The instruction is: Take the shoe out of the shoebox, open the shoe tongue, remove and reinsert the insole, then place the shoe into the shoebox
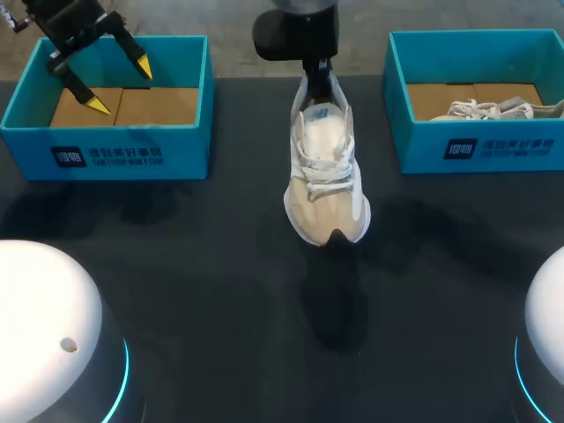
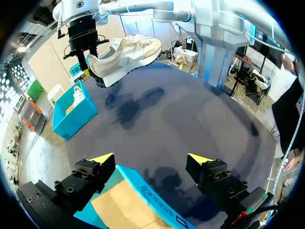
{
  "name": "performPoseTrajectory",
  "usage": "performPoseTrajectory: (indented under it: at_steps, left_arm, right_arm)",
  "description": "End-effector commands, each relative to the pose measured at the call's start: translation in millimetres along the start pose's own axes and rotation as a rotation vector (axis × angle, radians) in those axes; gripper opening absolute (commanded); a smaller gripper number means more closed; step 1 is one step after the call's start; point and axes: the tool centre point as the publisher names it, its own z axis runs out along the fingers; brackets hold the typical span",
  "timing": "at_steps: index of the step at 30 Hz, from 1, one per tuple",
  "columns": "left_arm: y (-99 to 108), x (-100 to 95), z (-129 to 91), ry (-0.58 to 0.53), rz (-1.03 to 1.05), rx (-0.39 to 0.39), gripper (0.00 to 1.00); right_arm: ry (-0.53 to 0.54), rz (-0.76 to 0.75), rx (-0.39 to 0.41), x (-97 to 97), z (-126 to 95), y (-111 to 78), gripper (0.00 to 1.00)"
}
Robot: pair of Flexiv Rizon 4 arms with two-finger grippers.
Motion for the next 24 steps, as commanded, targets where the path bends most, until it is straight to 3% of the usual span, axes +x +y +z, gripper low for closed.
performPoseTrajectory:
  at_steps: [1, 14, 24]
  left_arm:
    - [0, 0.9, 0, -0.001, 0.0, -0.003, 1.0]
    - [0, 0.9, 0, -0.001, 0.0, -0.003, 1.0]
    - [0, 0.9, 0, -0.001, 0.0, -0.003, 1.0]
  right_arm:
    - [0.002, 0.001, 0.0, -0.6, -1, -0.1, 0.0]
    - [0.002, 0.001, 0.0, -0.6, -1, -0.1, 0.0]
    - [0.019, -0.059, -0.02, -59.1, 30, -68.8, 0.0]
